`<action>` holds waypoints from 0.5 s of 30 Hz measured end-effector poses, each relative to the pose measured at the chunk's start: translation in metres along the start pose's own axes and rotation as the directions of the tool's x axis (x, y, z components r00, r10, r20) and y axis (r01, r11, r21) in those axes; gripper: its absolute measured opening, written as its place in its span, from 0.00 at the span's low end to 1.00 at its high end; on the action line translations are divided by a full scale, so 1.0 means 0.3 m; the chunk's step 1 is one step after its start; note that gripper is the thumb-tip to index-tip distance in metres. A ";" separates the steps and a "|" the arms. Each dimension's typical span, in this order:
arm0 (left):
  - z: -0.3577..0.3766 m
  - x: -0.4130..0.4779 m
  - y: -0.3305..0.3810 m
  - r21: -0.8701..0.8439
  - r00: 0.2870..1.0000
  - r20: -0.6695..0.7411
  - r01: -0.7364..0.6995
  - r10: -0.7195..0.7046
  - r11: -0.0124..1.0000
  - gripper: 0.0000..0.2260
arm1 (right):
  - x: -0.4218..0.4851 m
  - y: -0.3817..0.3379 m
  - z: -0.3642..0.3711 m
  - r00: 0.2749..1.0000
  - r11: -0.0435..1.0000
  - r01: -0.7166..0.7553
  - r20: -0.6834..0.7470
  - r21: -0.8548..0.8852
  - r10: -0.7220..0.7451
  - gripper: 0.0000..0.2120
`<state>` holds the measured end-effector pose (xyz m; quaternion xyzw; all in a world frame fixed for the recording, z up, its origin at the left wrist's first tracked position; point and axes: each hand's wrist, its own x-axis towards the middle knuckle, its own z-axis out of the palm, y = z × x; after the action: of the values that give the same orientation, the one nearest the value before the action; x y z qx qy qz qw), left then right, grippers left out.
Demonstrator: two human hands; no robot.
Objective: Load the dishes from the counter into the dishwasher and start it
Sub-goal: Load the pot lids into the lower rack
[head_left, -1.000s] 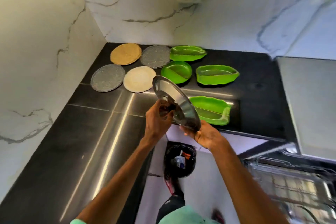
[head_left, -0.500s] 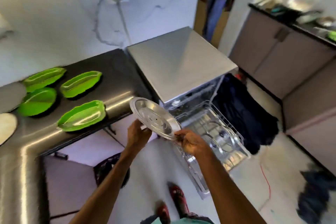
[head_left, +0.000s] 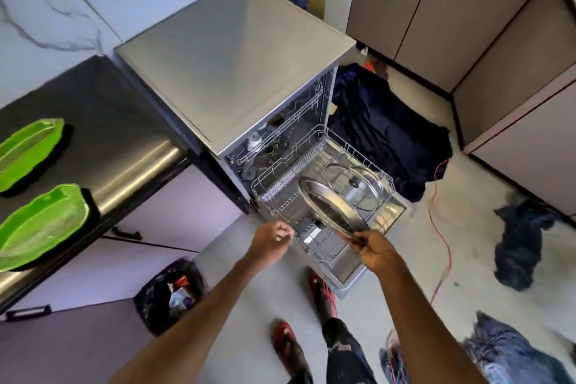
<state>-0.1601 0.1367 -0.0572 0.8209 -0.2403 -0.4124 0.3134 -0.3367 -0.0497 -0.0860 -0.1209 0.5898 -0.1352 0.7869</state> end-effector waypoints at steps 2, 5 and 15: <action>0.051 0.090 -0.014 -0.001 0.999 0.011 0.046 -0.046 0.999 0.03 | 0.124 -0.059 -0.015 1.000 0.998 -0.022 0.005 0.055 0.021 0.20; 0.149 0.247 -0.044 -0.072 0.989 0.008 0.148 -0.148 0.986 0.04 | 0.318 -0.124 -0.050 0.998 0.997 -0.050 -0.023 0.058 0.052 0.22; 0.416 0.626 -0.235 -0.494 0.845 0.030 0.477 -0.534 0.727 0.11 | 0.659 0.122 -0.156 0.936 0.944 -0.320 -0.180 -0.081 0.302 0.12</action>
<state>-0.1514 0.0231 -0.2642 0.7721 0.1216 -0.4811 0.3969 -0.3261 -0.0871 -0.2888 -0.0573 0.6712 0.0140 0.7389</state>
